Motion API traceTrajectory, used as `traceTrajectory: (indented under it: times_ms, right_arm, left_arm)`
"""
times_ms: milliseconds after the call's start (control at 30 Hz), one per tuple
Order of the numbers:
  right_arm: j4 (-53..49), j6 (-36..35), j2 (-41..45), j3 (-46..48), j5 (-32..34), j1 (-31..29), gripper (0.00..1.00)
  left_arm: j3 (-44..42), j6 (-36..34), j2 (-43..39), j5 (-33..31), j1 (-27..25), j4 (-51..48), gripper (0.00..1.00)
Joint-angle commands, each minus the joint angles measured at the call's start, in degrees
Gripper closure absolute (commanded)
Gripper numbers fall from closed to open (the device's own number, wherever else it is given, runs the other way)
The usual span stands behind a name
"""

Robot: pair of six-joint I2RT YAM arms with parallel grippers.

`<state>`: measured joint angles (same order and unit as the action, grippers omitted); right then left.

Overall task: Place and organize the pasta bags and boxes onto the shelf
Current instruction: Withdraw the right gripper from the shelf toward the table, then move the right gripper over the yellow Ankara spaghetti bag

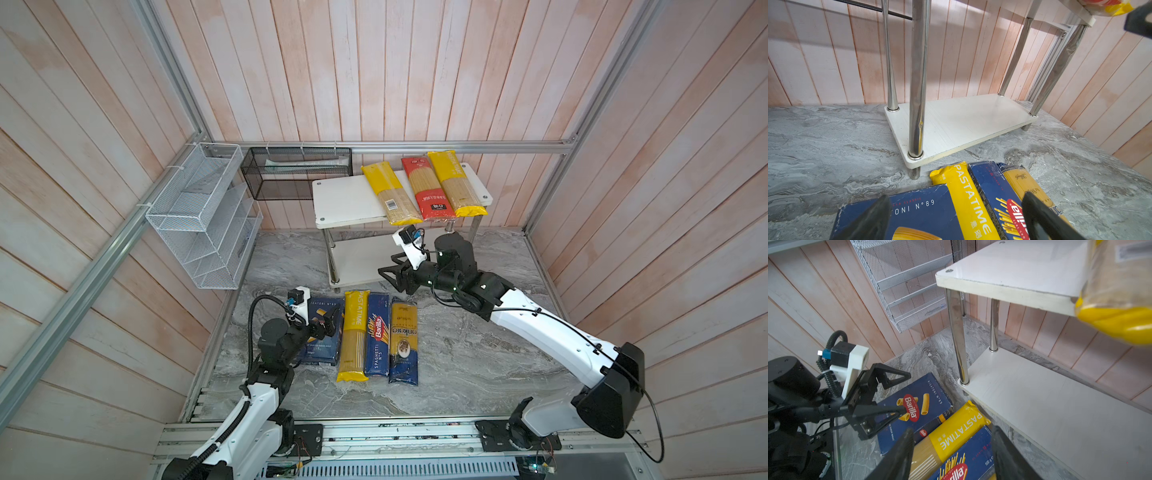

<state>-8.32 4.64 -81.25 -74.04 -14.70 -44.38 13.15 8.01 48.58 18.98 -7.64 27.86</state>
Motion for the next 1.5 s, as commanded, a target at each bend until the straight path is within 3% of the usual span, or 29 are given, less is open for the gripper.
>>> traceTrajectory:
  times_ms: [0,233,567,833,1200,1367,1467]
  right_arm:
    - [0.02,1.14,2.91,4.10,2.77,-1.05,0.41]
    - [-4.41,0.56,4.78,7.34,8.65,-1.86,0.39]
    - [-2.17,10.29,5.58,14.54,12.34,-2.62,0.38]
    - [-0.50,16.30,5.32,19.50,12.31,-2.71,0.37]
    - [-1.44,18.22,3.32,21.51,12.56,-2.81,0.35]
    - [-4.60,22.07,2.91,22.04,13.82,-2.82,0.30]
    - [-1.37,25.56,4.46,26.18,13.82,-2.79,0.29]
  left_arm:
    - [0.16,0.08,0.06,0.09,-0.03,0.18,0.00]
    - [-0.05,0.10,-0.40,-0.08,-0.07,0.18,0.00]
    - [0.22,0.08,0.29,0.07,-0.03,0.11,0.00]
    - [0.30,0.08,0.29,0.09,-0.06,0.15,0.00]
    - [0.21,0.08,0.29,0.16,-0.10,0.14,0.00]
    - [0.30,0.07,0.29,0.10,-0.09,0.14,0.00]
    - [0.38,0.07,0.42,0.12,-0.08,0.14,0.00]
